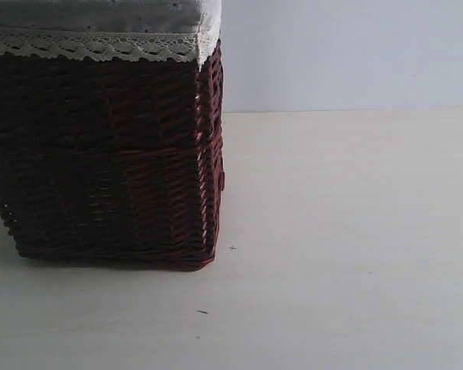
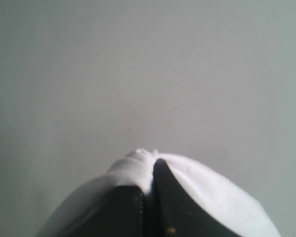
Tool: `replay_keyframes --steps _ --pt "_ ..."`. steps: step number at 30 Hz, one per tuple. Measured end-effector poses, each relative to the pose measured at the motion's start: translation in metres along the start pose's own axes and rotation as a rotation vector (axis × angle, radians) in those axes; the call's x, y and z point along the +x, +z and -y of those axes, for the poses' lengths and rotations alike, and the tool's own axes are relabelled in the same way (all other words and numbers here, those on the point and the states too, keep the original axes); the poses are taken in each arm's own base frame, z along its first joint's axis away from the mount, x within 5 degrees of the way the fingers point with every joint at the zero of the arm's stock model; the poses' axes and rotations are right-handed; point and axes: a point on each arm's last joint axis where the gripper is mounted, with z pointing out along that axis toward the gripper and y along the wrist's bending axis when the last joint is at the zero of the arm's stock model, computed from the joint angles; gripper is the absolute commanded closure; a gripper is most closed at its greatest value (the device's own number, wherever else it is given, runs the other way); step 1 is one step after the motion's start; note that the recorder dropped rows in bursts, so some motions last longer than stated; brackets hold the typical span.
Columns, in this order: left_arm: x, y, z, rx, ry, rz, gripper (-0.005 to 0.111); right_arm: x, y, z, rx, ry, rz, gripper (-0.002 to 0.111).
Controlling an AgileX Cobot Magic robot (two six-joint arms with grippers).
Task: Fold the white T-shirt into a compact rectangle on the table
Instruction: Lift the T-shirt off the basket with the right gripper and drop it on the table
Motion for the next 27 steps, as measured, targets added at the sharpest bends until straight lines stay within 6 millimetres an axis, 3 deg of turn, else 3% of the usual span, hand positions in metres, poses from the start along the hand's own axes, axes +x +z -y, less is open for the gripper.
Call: replay_keyframes --steps 10,18,27 --pt "0.000 0.000 0.000 0.000 0.000 0.000 0.107 -0.060 -0.013 0.008 0.071 -0.020 0.175 0.108" --pt "0.000 0.000 0.000 0.000 0.000 0.001 0.107 -0.103 -0.043 0.018 0.201 -0.111 0.282 0.108" --pt "0.000 0.000 0.000 0.002 -0.004 0.004 0.107 -0.124 -0.072 0.037 0.473 -0.282 0.270 0.108"
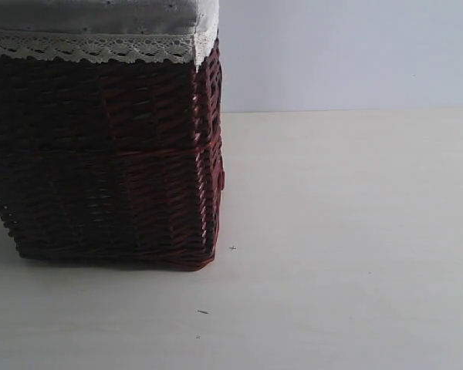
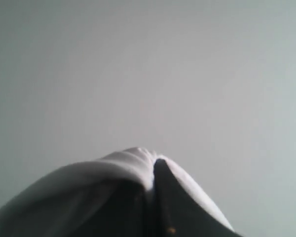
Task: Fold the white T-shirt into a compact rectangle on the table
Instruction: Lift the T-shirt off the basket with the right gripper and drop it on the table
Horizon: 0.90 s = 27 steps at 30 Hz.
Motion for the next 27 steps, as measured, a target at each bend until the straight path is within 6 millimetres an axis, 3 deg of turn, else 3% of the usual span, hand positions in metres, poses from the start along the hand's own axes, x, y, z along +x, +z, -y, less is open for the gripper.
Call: replay_keyframes --steps 5,8,18,23,27 --pt "0.000 0.000 0.000 0.000 0.000 0.000 0.107 0.020 -0.003 0.017 0.186 -0.164 -0.221 0.108" --pt "0.000 0.000 0.000 0.000 0.000 0.000 0.107 0.041 -0.001 0.016 0.215 -0.258 -0.367 0.108" --pt "0.000 0.000 0.000 0.000 0.000 0.000 0.107 0.128 0.008 -0.007 0.171 -0.526 -0.803 0.108" --pt "0.000 0.000 0.000 0.000 0.000 0.000 0.107 0.176 0.007 -0.034 0.006 -0.502 -1.008 0.108" --pt "0.001 0.000 -0.001 -0.006 -0.006 -0.014 0.107 0.197 0.004 -0.047 -0.091 -0.477 -1.093 0.107"
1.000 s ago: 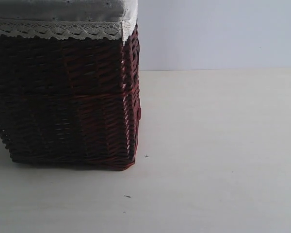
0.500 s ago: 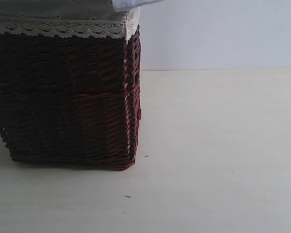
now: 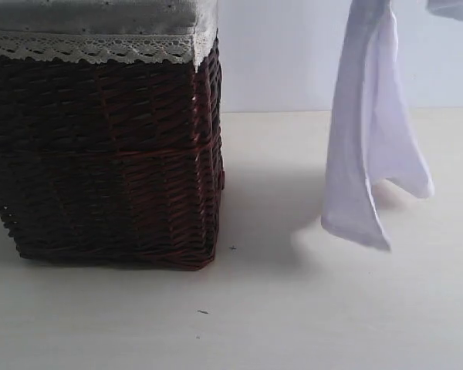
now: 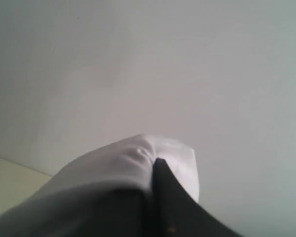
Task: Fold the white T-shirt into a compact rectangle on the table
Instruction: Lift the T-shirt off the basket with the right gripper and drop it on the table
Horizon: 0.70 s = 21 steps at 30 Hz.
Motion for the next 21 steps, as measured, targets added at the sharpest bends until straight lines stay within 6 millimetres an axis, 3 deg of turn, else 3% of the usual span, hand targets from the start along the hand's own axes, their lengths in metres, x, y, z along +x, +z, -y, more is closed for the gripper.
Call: replay_keyframes --steps 2,6,9,12,21 --pt "0.001 0.000 0.000 -0.004 -0.004 -0.008 0.107 0.000 0.001 -0.002 -0.019 -0.002 -0.004 0.097" --pt "0.001 0.000 -0.001 -0.007 -0.004 -0.015 0.107 0.001 0.000 -0.010 -0.101 0.000 -0.010 0.061" --pt "0.002 0.000 -0.001 -0.012 -0.006 -0.027 0.107 0.001 0.000 -0.013 -0.130 0.009 -0.011 0.048" --pt "0.004 0.000 -0.002 -0.018 -0.006 -0.040 0.107 0.001 0.000 -0.013 -0.137 0.011 -0.013 0.041" --pt "0.004 0.000 -0.002 -0.020 -0.009 -0.044 0.107 0.011 -0.002 -0.019 -0.202 0.008 -0.126 0.041"
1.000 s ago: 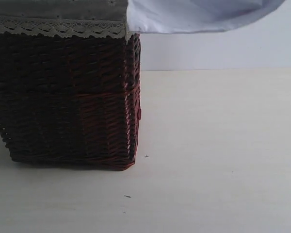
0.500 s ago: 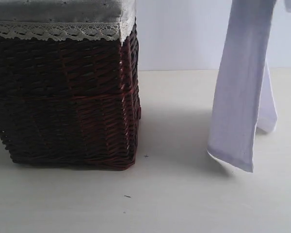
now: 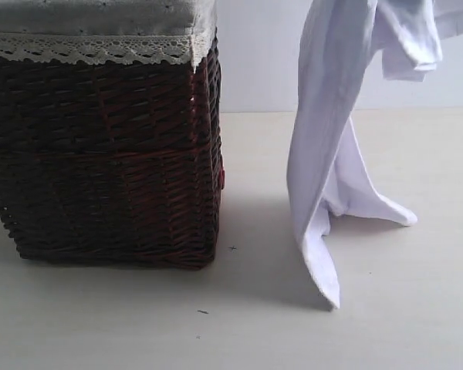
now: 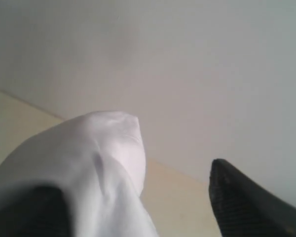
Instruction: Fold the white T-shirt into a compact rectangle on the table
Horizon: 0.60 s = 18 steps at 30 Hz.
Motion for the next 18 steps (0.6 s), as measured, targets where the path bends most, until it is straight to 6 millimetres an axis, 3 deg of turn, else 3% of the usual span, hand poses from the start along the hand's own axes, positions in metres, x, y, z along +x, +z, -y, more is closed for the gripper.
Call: replay_keyframes --steps 6,13,18 --pt "0.000 0.000 0.000 0.000 0.000 0.000 0.107 0.013 0.017 -0.013 -0.129 0.005 -0.146 0.041" --pt "0.002 0.000 -0.001 -0.009 0.000 -0.020 0.107 0.025 0.060 -0.021 -0.298 0.129 -0.252 0.042" --pt "0.002 0.000 -0.001 -0.010 0.000 -0.022 0.107 0.038 0.097 -0.018 -0.293 0.174 -0.336 0.042"
